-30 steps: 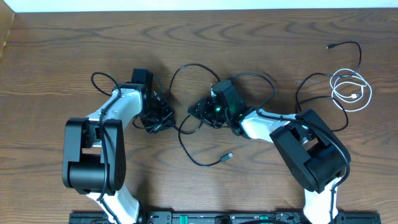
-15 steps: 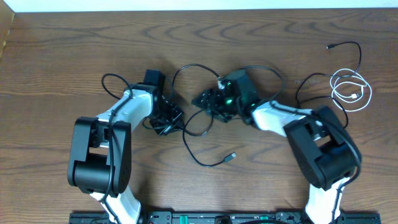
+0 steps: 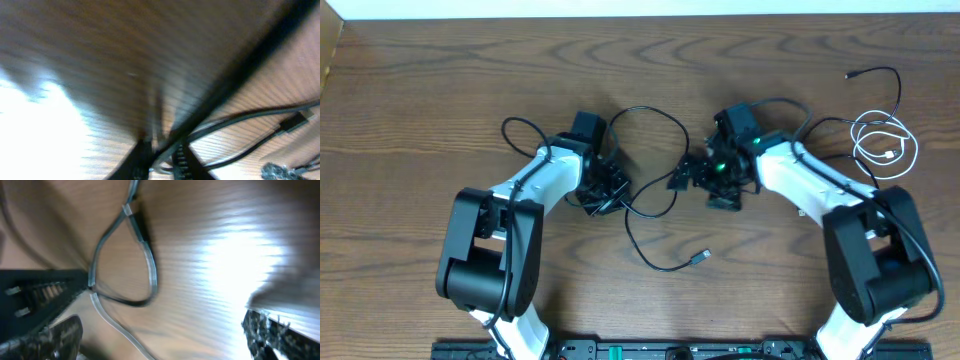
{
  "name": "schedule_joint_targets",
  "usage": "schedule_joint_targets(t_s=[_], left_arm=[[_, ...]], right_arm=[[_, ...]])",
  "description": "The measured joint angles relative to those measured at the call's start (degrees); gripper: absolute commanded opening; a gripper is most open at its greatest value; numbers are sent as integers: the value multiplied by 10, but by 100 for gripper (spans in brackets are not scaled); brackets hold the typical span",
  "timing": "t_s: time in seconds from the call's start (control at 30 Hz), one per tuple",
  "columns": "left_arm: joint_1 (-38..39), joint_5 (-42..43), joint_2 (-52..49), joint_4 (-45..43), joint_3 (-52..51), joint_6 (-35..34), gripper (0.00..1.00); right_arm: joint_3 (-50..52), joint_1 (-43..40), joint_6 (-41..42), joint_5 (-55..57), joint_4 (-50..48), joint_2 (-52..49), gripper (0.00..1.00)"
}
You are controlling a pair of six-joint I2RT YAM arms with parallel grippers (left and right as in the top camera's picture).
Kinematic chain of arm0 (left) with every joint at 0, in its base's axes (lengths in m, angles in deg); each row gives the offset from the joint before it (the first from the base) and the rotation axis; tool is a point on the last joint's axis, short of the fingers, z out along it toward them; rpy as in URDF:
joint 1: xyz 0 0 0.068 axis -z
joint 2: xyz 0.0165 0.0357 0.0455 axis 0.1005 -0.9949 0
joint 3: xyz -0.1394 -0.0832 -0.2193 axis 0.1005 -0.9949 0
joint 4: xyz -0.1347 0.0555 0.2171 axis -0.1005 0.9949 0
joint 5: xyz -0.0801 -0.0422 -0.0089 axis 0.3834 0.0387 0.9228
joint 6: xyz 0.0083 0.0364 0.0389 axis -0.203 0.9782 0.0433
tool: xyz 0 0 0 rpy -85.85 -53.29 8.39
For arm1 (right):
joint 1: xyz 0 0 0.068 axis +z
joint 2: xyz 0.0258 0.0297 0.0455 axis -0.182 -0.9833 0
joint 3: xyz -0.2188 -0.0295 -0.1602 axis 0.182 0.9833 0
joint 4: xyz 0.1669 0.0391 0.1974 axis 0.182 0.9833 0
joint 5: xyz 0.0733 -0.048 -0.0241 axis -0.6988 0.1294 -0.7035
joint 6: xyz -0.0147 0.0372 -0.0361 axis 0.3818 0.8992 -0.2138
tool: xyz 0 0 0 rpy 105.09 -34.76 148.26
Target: Untangle cables
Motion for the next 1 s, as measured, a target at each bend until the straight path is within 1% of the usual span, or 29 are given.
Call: schedule_joint_targets(t_s=[0.07, 0.17, 0.23, 0.27, 0.33, 0.37, 0.47, 0.53, 0.57, 0.6, 0.63, 0.67, 0.7, 0.73, 0.77, 0.93, 0.97, 1.0], left_arm=[[6, 0, 0, -14, 0, 17, 22], [4, 2, 0, -14, 2, 50, 33], [-3, 2, 0, -3, 10, 78, 52], [-10, 3, 1, 3, 15, 92, 64], [-25, 2, 6, 9, 22, 120, 75], [-35, 2, 13, 10, 25, 133, 75], [-66, -2, 39, 9, 30, 157, 75], [-89, -4, 54, 9, 33, 168, 77], [-102, -5, 59, 9, 34, 172, 88], [-115, -7, 62, 9, 35, 178, 91], [-129, -10, 63, 9, 35, 180, 91], [-143, -17, 63, 11, 35, 181, 92], [-155, -24, 63, 14, 35, 182, 91], [-166, -34, 63, 17, 35, 184, 91], [-176, -43, 63, 19, 35, 184, 91], [-194, -99, 63, 20, 35, 184, 92], [-193, -106, 63, 20, 35, 184, 92], [-193, -112, 63, 19, 35, 184, 92]], right_arm=[[-23, 4, -28, 28, 27, 11, 99], [-43, 20, -56, 51, 17, 33, 99], [-47, 33, -67, 58, -5, 41, 99], [-47, 40, -71, 61, -18, 41, 99], [-47, 54, -77, 66, -41, 41, 99], [-47, 62, -80, 68, -57, 41, 97], [-47, 87, -88, 75, -112, 41, 79], [-47, 106, -90, 87, -137, 41, 71], [-47, 119, -91, 100, -148, 41, 63], [-47, 132, -93, 112, -156, 41, 55], [-47, 148, -93, 127, -160, 41, 50], [-47, 163, -92, 146, -163, 41, 43], [-47, 177, -93, 165, -164, 41, 29], [-47, 194, -92, 188, -164, 41, 10], [-47, 208, -92, 210, -163, 41, 1], [-47, 274, -90, 320, -174, 30, 1], [-47, 280, -90, 332, -177, 24, 7], [-47, 287, -88, 346, -182, 15, 31]])
